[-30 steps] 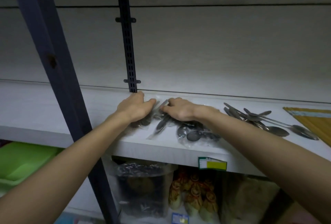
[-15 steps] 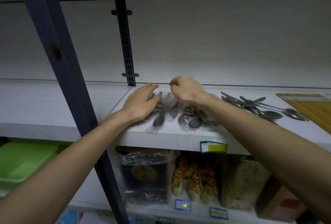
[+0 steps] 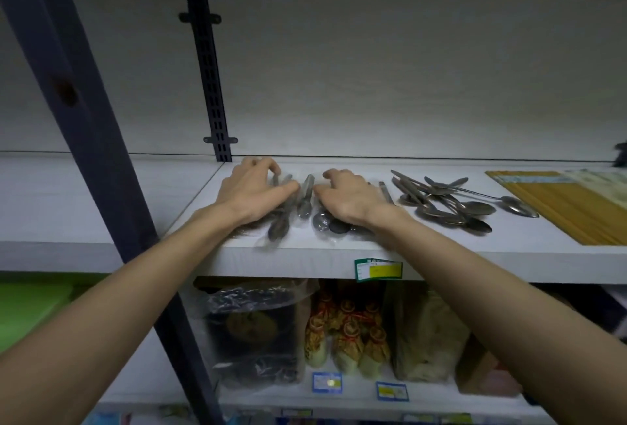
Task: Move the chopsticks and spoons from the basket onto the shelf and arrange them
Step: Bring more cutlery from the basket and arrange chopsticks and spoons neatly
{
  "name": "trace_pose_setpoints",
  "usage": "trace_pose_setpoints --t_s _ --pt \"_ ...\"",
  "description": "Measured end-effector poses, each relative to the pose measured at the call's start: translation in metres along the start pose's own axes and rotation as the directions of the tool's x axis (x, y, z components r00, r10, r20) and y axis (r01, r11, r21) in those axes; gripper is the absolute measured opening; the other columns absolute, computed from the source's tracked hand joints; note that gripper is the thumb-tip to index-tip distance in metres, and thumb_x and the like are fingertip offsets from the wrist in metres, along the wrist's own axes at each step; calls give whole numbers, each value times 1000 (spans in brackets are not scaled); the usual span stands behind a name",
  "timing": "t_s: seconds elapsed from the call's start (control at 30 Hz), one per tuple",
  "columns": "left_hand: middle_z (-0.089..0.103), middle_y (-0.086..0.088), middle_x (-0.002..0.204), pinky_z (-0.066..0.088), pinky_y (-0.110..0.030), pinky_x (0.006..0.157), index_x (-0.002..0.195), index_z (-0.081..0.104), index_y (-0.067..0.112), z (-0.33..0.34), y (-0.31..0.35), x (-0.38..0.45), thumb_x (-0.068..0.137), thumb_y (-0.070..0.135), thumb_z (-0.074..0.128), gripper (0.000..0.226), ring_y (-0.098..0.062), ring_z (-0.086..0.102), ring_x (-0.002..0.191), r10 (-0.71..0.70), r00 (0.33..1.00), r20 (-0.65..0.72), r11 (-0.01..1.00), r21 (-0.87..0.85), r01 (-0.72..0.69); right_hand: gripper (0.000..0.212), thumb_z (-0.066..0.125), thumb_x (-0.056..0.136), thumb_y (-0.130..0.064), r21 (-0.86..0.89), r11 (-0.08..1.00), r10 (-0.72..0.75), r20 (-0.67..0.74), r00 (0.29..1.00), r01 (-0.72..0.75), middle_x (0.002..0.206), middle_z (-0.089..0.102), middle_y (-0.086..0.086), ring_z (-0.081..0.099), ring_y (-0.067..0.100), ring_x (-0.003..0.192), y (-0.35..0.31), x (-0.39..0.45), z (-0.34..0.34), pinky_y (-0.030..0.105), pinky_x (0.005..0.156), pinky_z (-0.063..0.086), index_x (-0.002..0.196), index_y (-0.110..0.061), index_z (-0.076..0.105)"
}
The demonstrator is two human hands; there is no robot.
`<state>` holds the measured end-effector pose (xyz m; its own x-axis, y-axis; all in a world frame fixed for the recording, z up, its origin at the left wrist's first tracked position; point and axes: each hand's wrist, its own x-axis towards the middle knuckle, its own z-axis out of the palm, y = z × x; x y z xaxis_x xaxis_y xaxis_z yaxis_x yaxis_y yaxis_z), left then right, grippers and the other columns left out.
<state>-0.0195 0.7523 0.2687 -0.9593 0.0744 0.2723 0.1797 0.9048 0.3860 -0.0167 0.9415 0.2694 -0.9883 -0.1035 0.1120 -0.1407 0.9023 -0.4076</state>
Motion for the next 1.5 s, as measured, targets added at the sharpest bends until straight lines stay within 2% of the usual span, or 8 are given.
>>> trace_pose_setpoints --t_s 0.17,0.4,0.67,0.8,1.03,1.17,1.33,1.5 --pt "9 -10 168 26 -55 118 159 20 26 -8 5 2 65 98 44 121 -38 21 151 -173 943 285 985 68 160 65 48 91 -58 -11 994 102 -194 976 -106 142 53 14 49 37 128 5 -9 -18 46 104 42 137 -12 53" --pt "25 -16 164 32 -53 116 160 11 19 -8 1 -7 55 108 16 138 -38 35 144 -186 938 293 971 203 129 78 38 93 -72 -87 979 190 89 978 -182 138 58 16 54 35 124 14 -27 -43 38 97 42 132 -7 56" --pt "32 -19 159 37 -50 112 158 16 13 3 4 5 72 95 37 121 -39 37 142 -236 954 187 971 13 238 89 26 89 -78 -212 961 166 -64 984 -176 144 49 20 43 36 136 6 -20 -10 57 113 22 142 -9 46" --pt "44 -16 152 39 -49 105 155 27 13 -11 9 -3 72 99 21 120 -38 41 137 -191 974 119 949 275 152 89 20 89 -81 -183 966 176 -49 983 -182 134 59 14 53 35 125 14 -24 -24 55 108 34 132 -10 53" --pt "66 -5 86 48 -34 73 87 64 13 -26 18 0 69 100 17 101 -23 62 81 -178 957 228 925 372 83 78 26 87 -84 -317 934 154 -53 987 -163 113 66 10 60 33 108 8 -19 -42 44 95 43 96 -15 61" --pt "64 -5 83 46 -32 67 79 60 15 -28 22 11 82 84 45 71 -21 60 77 -174 949 263 974 187 127 79 43 69 -93 -267 950 185 54 981 -165 100 63 4 62 29 100 -8 -12 -49 40 92 50 80 -15 54" --pt "66 -4 77 47 -30 65 79 62 13 -16 31 24 77 68 71 55 -20 62 71 -203 944 261 977 -1 211 62 78 67 -68 -140 979 165 96 982 -151 88 58 1 56 24 89 -16 -7 -48 30 71 41 81 -14 51" --pt "65 -6 76 47 -28 61 85 62 10 -1 42 31 71 45 83 43 -21 61 68 -238 931 277 947 -147 286 44 88 69 -38 50 985 159 106 982 -165 89 60 3 58 22 84 -18 -1 -37 27 67 42 84 -12 56"
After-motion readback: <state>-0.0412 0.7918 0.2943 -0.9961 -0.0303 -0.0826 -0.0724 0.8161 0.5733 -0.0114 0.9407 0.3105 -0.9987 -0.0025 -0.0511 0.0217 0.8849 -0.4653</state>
